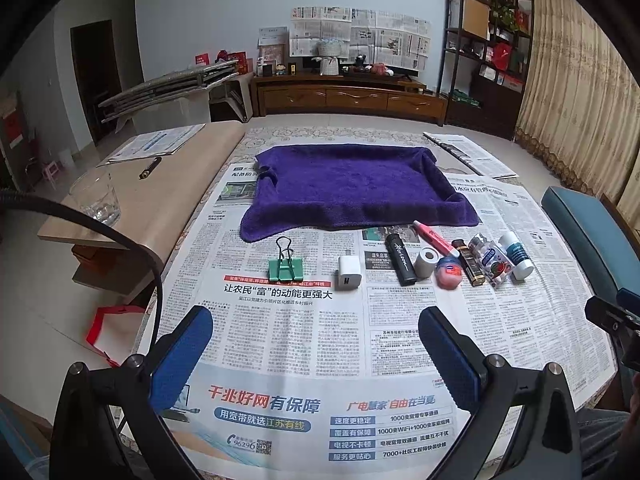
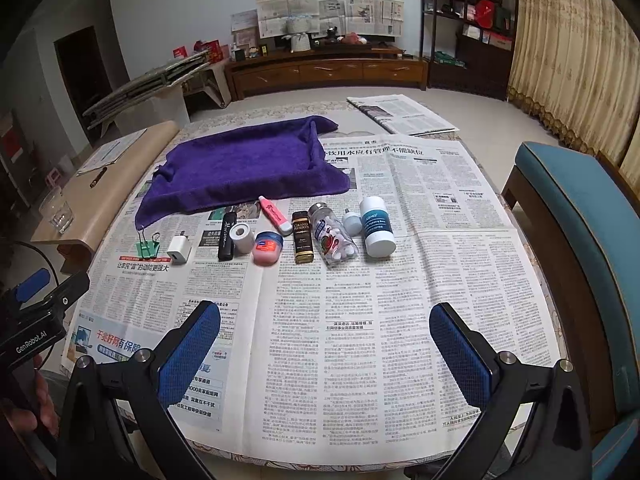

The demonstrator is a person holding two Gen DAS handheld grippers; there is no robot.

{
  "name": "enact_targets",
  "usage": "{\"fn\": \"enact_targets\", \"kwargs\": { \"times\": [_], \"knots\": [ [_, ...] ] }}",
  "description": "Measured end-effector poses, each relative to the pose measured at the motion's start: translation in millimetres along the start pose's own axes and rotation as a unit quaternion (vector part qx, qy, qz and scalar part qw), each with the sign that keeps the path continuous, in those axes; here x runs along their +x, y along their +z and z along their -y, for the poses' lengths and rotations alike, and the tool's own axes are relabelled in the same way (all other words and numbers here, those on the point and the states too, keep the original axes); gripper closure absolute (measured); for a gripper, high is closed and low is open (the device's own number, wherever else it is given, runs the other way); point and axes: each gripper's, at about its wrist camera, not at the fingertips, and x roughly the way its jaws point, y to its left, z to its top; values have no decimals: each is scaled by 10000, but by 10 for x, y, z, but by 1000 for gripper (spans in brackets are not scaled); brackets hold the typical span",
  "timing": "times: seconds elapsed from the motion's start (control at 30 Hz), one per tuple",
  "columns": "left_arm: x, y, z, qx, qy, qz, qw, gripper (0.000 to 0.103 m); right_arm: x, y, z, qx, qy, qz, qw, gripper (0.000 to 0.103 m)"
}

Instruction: Organize rigid objects

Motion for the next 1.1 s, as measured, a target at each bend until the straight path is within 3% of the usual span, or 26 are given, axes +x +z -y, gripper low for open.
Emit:
{"fn": "enact_targets", "kwargs": {
  "times": [1.1],
  "knots": [
    [-188,29,53,114,-13,120,9999,0,-141,-26,60,-80,14,127,9999,0]
  ]
}}
